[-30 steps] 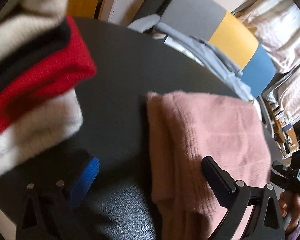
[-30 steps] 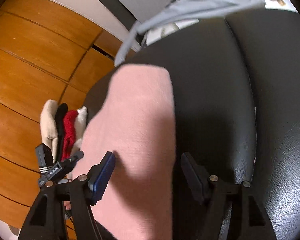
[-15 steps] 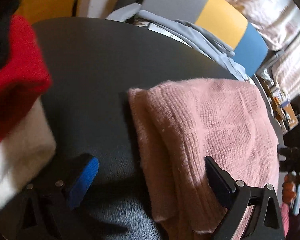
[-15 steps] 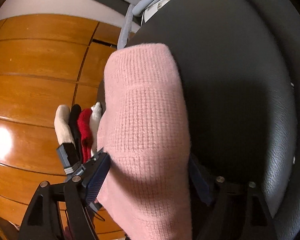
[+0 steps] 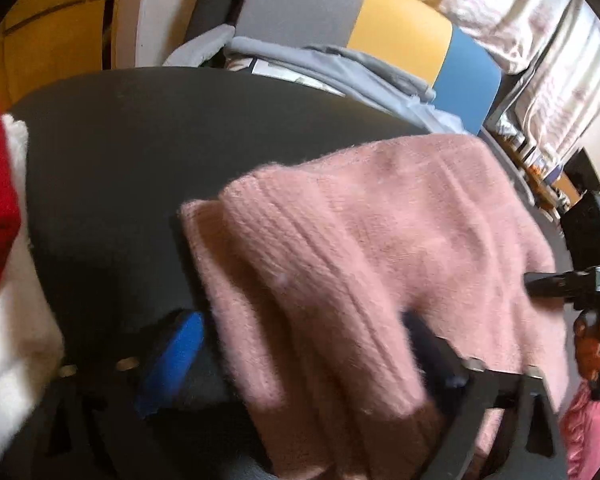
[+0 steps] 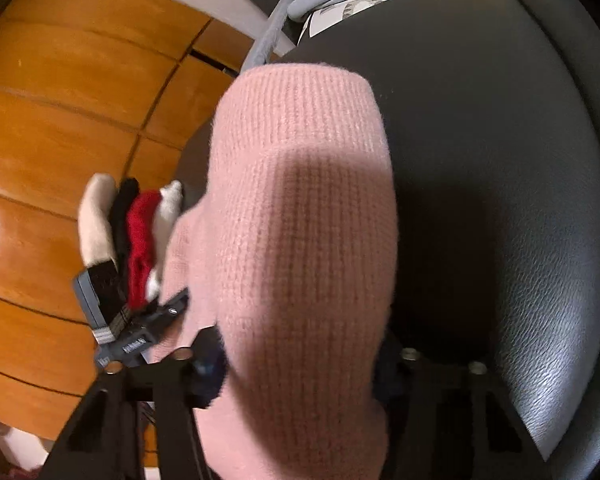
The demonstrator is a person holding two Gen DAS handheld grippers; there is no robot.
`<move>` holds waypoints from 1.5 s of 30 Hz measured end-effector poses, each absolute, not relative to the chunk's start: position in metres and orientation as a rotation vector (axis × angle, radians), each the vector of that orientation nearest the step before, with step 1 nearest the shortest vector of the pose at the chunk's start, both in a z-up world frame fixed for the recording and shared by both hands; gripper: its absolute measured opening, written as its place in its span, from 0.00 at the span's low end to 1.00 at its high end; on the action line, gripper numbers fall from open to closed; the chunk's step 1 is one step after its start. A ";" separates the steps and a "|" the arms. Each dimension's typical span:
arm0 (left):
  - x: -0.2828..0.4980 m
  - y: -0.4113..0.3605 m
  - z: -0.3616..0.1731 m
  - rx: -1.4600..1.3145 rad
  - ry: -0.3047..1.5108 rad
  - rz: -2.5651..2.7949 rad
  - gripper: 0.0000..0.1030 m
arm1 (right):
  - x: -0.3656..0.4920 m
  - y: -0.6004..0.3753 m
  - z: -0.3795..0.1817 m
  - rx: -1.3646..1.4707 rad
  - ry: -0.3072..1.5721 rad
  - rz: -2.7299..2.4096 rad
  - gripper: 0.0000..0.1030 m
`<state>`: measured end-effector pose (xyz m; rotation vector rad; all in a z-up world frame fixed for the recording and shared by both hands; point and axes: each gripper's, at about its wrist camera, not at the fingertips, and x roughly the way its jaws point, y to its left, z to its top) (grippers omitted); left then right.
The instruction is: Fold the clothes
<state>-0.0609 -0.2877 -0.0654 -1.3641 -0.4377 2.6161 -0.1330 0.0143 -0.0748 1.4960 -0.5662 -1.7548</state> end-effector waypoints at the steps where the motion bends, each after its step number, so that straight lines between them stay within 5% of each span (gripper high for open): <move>1: -0.058 -0.286 -0.064 -1.349 -0.459 2.604 0.64 | -0.133 0.016 -0.075 1.490 -0.586 -1.754 0.49; 5: -0.057 -0.273 -0.054 -1.338 -0.389 2.644 0.45 | -0.127 0.020 -0.070 1.441 -0.618 -1.752 0.47; 12: -0.025 -0.272 -0.016 -1.194 -0.400 2.655 0.30 | -0.108 0.023 -0.025 1.316 -0.603 -1.712 0.44; 14: -0.009 -0.271 0.005 -1.106 -0.401 2.656 0.14 | -0.098 0.011 -0.002 1.264 -0.552 -1.697 0.43; 21: 0.012 -0.280 0.055 -0.964 -0.311 2.732 0.16 | -0.090 -0.038 0.054 1.185 -0.387 -1.700 0.40; 24: 0.007 -0.303 0.026 -1.121 -0.414 2.786 0.25 | -0.098 -0.034 0.032 1.259 -0.418 -1.720 0.40; 26: 0.006 -0.322 0.002 -1.225 -0.536 2.789 0.45 | -0.101 -0.010 0.007 1.315 -0.483 -1.732 0.40; 30: 0.001 -0.343 -0.038 -1.349 -0.693 2.746 0.63 | -0.117 0.040 -0.044 1.419 -0.669 -1.732 0.39; 32: -0.009 -0.340 -0.044 -1.354 -0.729 2.711 0.86 | -0.120 0.056 -0.065 1.432 -0.737 -1.719 0.40; 45: -0.055 -0.315 -0.067 -1.411 -0.966 2.401 1.00 | -0.119 0.082 -0.094 1.376 -0.861 -1.689 0.40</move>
